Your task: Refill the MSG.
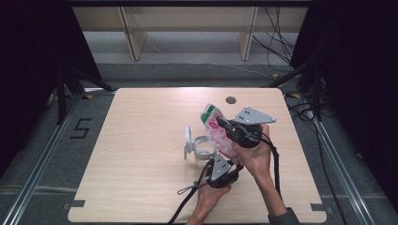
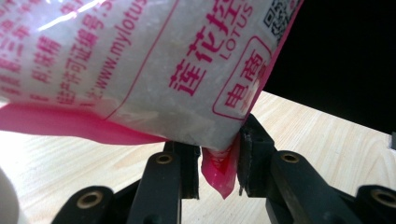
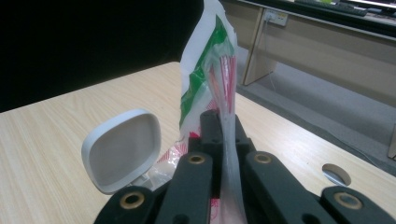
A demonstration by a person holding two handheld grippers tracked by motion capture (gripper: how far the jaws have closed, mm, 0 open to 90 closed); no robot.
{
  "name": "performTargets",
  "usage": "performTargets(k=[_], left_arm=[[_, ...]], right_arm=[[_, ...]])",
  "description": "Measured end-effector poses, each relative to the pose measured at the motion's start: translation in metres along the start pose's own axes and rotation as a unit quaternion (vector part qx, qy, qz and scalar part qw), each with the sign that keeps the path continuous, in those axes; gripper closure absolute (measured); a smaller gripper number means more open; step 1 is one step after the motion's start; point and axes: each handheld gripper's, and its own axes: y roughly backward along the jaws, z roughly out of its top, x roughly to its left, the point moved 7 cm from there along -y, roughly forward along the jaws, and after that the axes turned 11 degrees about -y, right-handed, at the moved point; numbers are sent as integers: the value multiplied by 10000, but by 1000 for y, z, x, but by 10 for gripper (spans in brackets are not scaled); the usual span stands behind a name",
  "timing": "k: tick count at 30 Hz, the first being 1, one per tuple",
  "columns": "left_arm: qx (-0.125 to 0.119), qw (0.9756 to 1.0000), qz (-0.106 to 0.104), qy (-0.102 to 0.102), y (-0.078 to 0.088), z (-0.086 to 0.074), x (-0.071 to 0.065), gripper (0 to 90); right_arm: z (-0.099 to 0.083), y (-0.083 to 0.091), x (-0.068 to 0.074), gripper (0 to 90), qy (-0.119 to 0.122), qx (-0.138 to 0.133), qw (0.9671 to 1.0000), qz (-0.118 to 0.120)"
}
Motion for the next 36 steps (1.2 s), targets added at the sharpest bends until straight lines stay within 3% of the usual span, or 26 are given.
performTargets(k=[1, 9, 12, 17, 19, 24, 27, 31, 36], left_arm=[[13, 10000, -15, 6, 0, 0, 0, 721], [-1, 10000, 24, 40, -2, -1, 3, 722], [57, 10000, 29, 51, -3, -1, 3, 723], [8, 9999, 55, 110, -5, 2, 3, 723], [2, 9999, 113, 24, -6, 3, 2, 723], [-44, 9999, 74, 141, -7, 2, 1, 724], [-53, 9998, 64, 191, -8, 1, 1, 724], [-88, 9998, 84, 174, -7, 1, 3, 725], [-121, 9996, 33, 248, -8, 1, 1, 726]], right_arm=[[1, 0, -2, 900, 111, -5, 9999, 51], [0, -3, -1, 900, -21, 38, 10000, 21], [1, -6, -2, 900, 78, 37, 9999, 57], [2, -5, -3, 900, 23, -9, 10000, 7], [3, -4, -2, 900, 77, 52, 9999, 89], [3, -6, 0, 900, 114, 34, 9999, 94], [-1, -8, 2, 900, 118, 174, 9997, 78], [1, -11, 3, 900, 206, 90, 9997, 49], [-1, -14, 7, 900, 254, 256, 9993, 23]])
